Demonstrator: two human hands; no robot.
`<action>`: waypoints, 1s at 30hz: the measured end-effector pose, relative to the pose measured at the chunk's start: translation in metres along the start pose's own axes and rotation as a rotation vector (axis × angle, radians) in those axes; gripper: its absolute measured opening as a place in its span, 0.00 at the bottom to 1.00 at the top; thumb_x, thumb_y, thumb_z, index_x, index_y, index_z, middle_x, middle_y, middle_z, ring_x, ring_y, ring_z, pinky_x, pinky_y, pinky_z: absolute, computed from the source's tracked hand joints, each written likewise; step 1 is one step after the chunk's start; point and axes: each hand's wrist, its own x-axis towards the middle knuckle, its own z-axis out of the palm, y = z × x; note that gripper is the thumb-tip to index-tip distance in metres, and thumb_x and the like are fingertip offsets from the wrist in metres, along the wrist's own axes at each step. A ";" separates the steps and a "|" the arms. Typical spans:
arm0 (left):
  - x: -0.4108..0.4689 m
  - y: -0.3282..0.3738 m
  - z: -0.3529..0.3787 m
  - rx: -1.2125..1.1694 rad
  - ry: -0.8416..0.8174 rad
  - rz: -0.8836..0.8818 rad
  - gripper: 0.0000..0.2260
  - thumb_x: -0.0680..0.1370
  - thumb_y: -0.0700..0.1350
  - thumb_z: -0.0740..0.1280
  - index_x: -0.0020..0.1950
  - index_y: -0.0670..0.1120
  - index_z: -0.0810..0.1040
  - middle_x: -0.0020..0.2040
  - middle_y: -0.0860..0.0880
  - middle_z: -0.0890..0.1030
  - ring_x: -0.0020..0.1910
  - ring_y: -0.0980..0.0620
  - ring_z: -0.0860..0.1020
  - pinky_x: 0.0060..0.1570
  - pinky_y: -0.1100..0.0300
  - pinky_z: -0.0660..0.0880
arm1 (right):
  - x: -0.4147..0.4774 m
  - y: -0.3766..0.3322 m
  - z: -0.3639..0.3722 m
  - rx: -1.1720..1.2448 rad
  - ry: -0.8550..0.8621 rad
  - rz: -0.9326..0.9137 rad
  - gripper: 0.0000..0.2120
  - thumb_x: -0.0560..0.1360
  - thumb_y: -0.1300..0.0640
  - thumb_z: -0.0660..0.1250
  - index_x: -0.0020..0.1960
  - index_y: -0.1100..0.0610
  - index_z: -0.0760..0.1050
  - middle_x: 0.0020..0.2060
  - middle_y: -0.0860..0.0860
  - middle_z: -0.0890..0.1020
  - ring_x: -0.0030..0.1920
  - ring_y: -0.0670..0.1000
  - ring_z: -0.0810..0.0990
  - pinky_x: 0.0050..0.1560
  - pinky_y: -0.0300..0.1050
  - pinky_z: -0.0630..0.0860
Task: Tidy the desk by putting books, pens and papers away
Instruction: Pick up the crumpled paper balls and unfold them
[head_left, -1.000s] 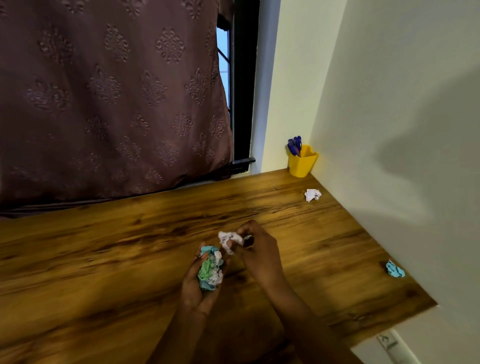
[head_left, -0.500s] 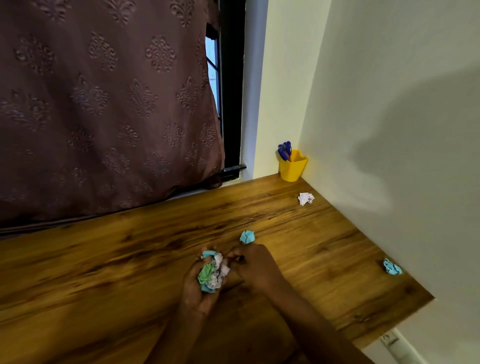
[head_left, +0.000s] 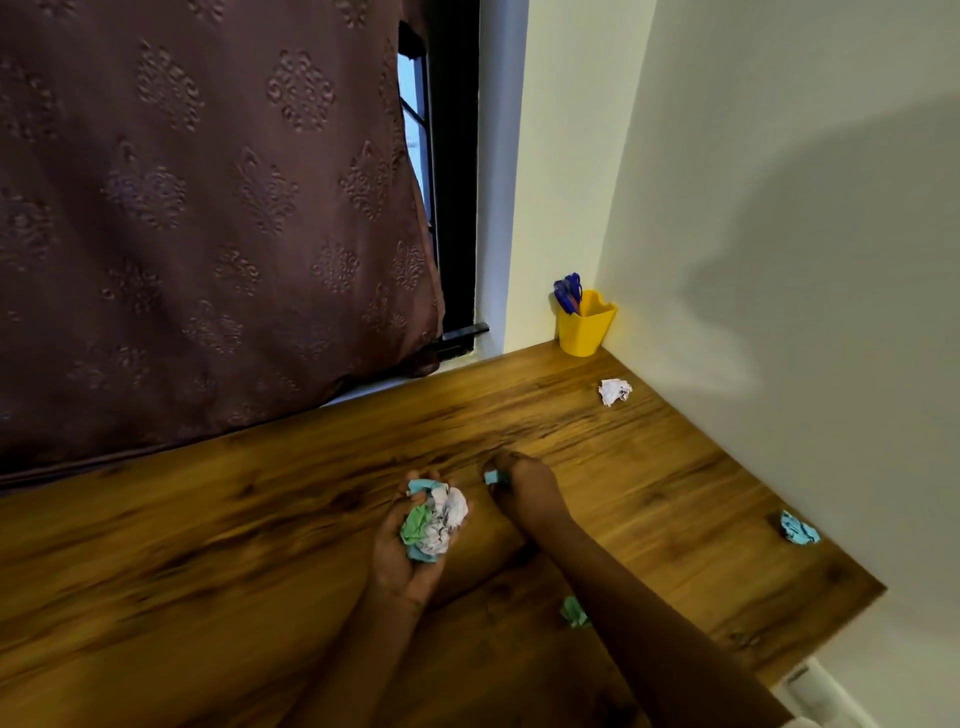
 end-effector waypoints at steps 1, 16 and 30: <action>-0.002 -0.001 0.000 -0.018 -0.007 -0.008 0.28 0.38 0.40 0.84 0.37 0.47 0.86 0.43 0.46 0.85 0.42 0.45 0.84 0.51 0.42 0.74 | -0.004 -0.002 -0.004 0.078 0.054 0.030 0.16 0.71 0.62 0.67 0.59 0.59 0.78 0.54 0.58 0.80 0.54 0.58 0.79 0.53 0.45 0.73; -0.034 -0.041 0.044 0.082 -0.139 -0.026 0.25 0.45 0.43 0.85 0.41 0.45 0.85 0.44 0.45 0.84 0.43 0.50 0.84 0.39 0.58 0.81 | -0.092 -0.066 -0.052 0.826 0.416 0.003 0.07 0.78 0.60 0.64 0.52 0.53 0.79 0.49 0.47 0.80 0.50 0.40 0.79 0.47 0.31 0.75; -0.138 -0.238 0.088 0.713 -0.245 -0.240 0.13 0.73 0.49 0.70 0.56 0.47 0.78 0.51 0.50 0.83 0.51 0.56 0.80 0.49 0.62 0.76 | -0.252 0.036 -0.106 1.017 1.002 0.444 0.09 0.77 0.50 0.61 0.52 0.50 0.78 0.51 0.53 0.80 0.55 0.52 0.79 0.60 0.55 0.75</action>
